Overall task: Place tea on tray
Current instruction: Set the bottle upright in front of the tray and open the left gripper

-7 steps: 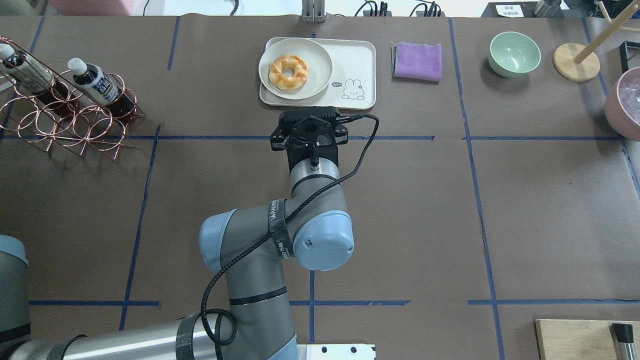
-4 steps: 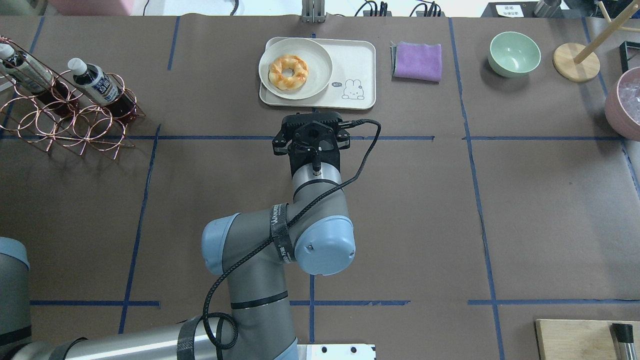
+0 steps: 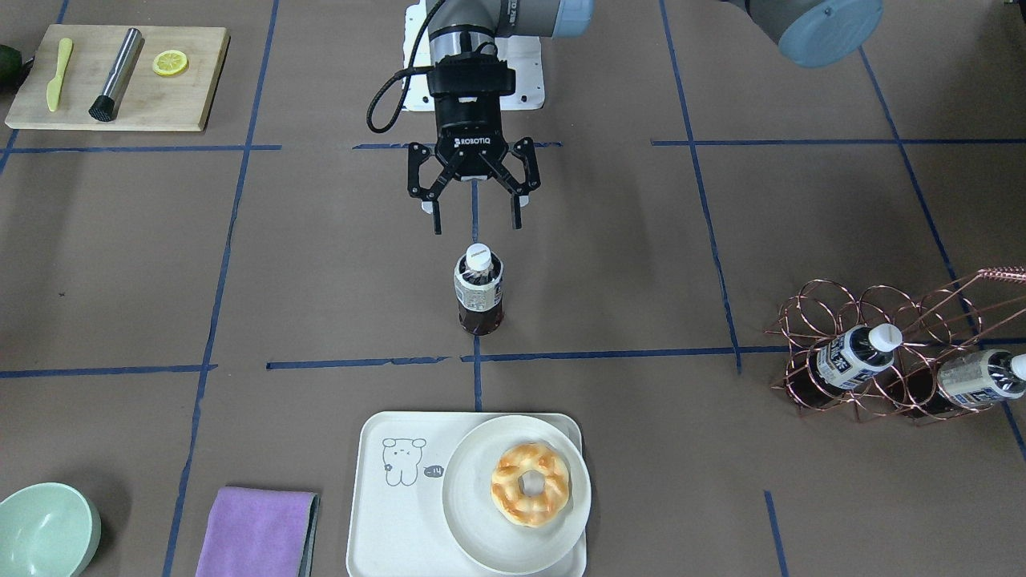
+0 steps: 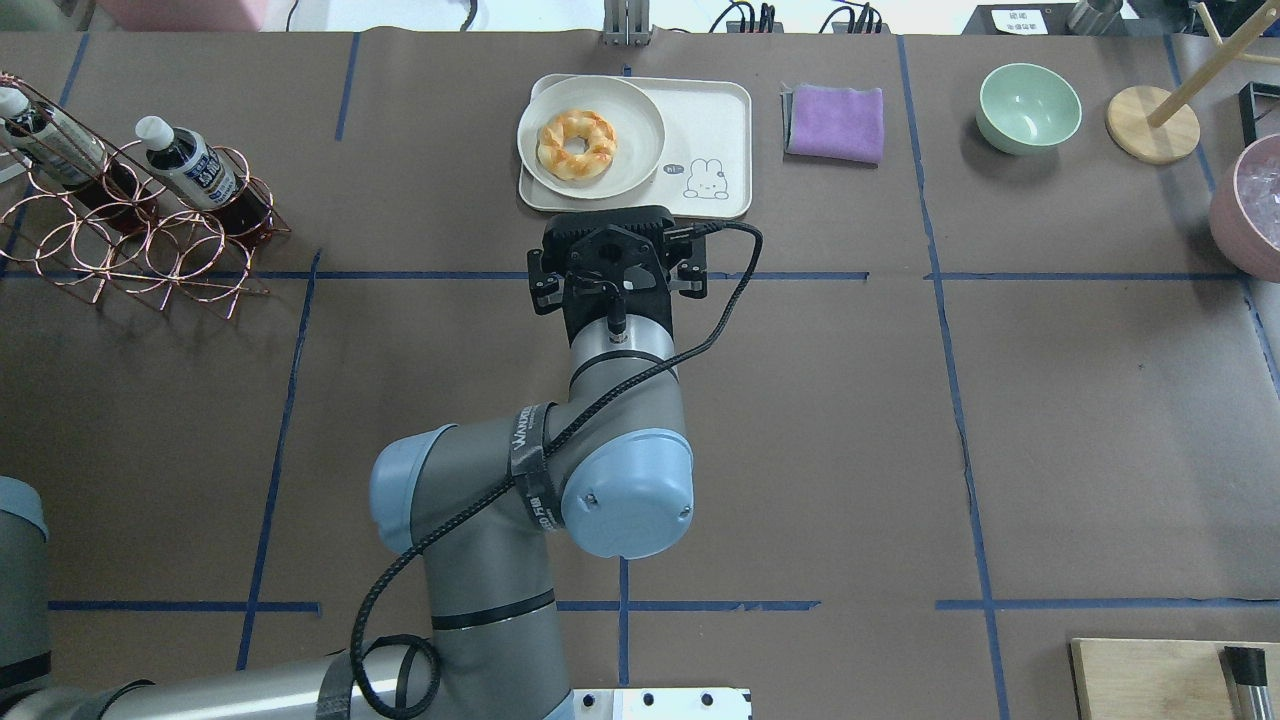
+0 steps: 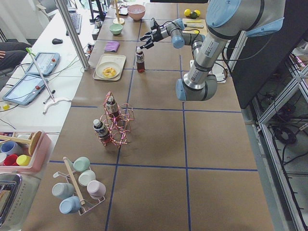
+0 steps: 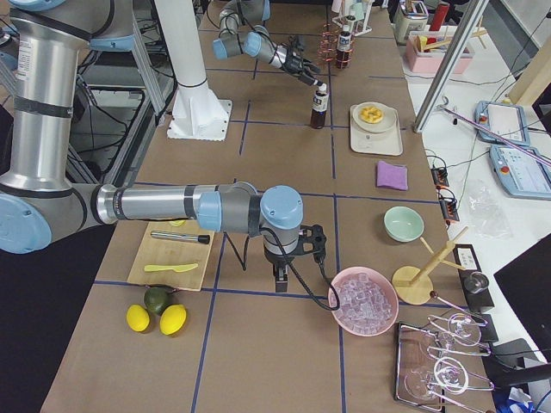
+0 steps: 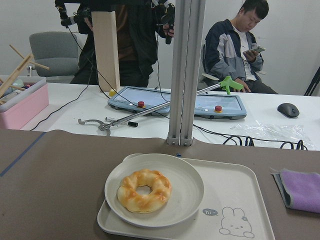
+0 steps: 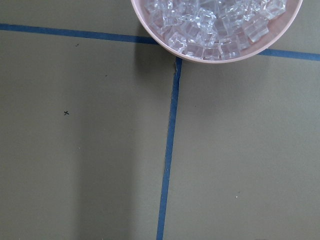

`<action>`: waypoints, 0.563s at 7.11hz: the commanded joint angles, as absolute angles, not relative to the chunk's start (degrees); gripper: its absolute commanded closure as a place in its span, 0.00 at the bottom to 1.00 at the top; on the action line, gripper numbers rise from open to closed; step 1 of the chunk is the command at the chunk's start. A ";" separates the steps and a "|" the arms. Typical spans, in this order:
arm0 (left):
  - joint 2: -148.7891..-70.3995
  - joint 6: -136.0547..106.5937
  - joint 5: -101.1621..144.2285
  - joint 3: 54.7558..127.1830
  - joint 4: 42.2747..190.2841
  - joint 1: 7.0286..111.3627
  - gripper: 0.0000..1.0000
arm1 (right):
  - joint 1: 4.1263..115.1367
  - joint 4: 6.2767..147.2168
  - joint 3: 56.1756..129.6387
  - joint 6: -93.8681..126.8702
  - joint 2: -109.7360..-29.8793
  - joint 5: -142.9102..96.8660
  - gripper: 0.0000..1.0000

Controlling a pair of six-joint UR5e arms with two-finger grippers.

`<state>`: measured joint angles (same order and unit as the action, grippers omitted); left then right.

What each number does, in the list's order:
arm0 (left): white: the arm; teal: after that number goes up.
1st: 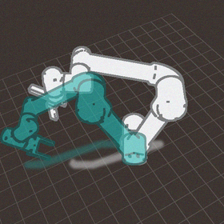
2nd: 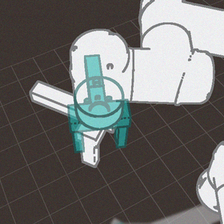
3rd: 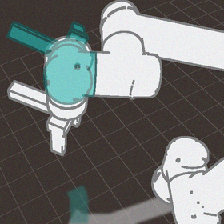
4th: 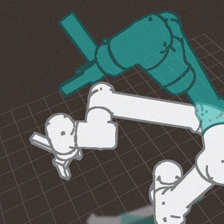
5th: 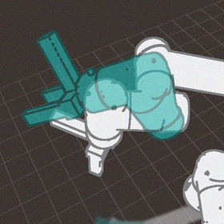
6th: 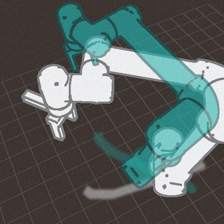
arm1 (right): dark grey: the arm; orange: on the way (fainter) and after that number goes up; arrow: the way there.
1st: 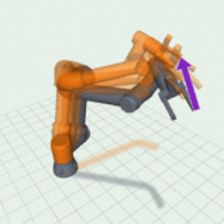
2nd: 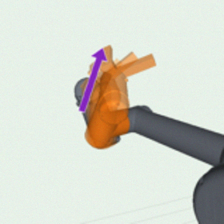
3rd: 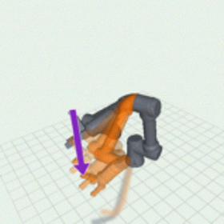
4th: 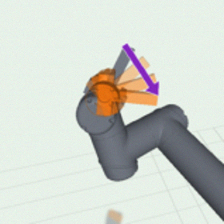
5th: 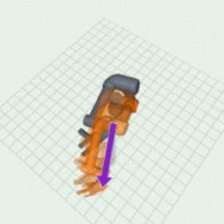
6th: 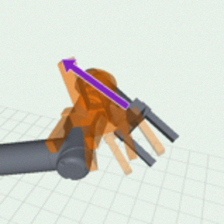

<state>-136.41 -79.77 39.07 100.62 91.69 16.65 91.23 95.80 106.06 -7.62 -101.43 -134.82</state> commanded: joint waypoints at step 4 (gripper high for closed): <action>-120.53 -69.11 63.13 123.13 91.32 23.96 0.00 | 91.23 95.80 106.08 -7.65 -101.34 -134.82 0.00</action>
